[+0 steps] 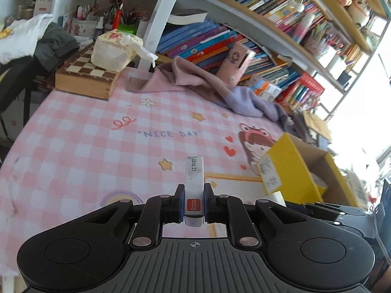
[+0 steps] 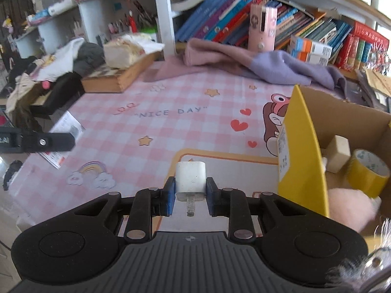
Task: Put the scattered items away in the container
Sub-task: 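Lift and carry the charger and medicine box toward the yellow box with both tools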
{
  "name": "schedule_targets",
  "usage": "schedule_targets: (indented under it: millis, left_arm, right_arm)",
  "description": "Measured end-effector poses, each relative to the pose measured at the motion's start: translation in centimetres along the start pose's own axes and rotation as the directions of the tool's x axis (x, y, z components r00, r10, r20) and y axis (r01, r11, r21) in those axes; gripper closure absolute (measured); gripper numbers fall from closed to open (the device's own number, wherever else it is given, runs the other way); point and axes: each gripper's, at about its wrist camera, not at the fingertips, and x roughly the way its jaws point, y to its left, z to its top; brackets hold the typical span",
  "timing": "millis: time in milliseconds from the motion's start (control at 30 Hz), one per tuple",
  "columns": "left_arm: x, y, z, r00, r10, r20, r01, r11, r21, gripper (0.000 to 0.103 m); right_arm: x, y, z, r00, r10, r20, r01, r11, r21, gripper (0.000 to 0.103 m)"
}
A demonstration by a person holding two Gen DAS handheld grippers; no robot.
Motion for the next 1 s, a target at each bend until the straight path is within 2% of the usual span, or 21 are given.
schedule_targets:
  millis: [367, 533, 1000]
  left_arm:
    - [-6.9, -0.7, -5.2, 0.998, -0.062, 0.013, 0.062, 0.998, -0.012, 0.090]
    - [-9.4, -1.3, -7.7, 0.995, -0.100, 0.012, 0.100, 0.995, -0.013, 0.090]
    - [-10.3, -2.6, -10.9, 0.979, -0.197, -0.045, 0.195, 0.980, -0.037, 0.090]
  right_arm:
    - [-7.4, 3.6, -4.4, 0.998, 0.042, 0.039, -0.041, 0.999, -0.033, 0.080]
    - [-10.5, 4.9, -6.9, 0.998, 0.024, 0.054, -0.021, 0.999, -0.049, 0.080]
    - [-14.9, 5.1, -10.9, 0.998, -0.041, 0.046, 0.042, 0.999, -0.020, 0.080]
